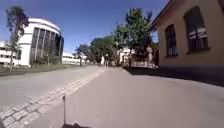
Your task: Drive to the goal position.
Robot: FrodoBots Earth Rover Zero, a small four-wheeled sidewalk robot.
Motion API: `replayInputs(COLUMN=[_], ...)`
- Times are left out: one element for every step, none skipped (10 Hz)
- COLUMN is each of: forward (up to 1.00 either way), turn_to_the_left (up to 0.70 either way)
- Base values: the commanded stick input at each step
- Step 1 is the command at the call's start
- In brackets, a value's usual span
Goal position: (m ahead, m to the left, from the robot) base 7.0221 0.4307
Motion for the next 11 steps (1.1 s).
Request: replayInputs(forward=[0.60, 0.60, 0.60, 0.60, 0.60, 0.60, 0.60, 0.60, 0.60, 0.60, 0.60], turn_to_the_left=[0.00, 0.00, 0.00, 0.00, 0.00, 0.00, 0.00, 0.00, 0.00, 0.00, 0.00])
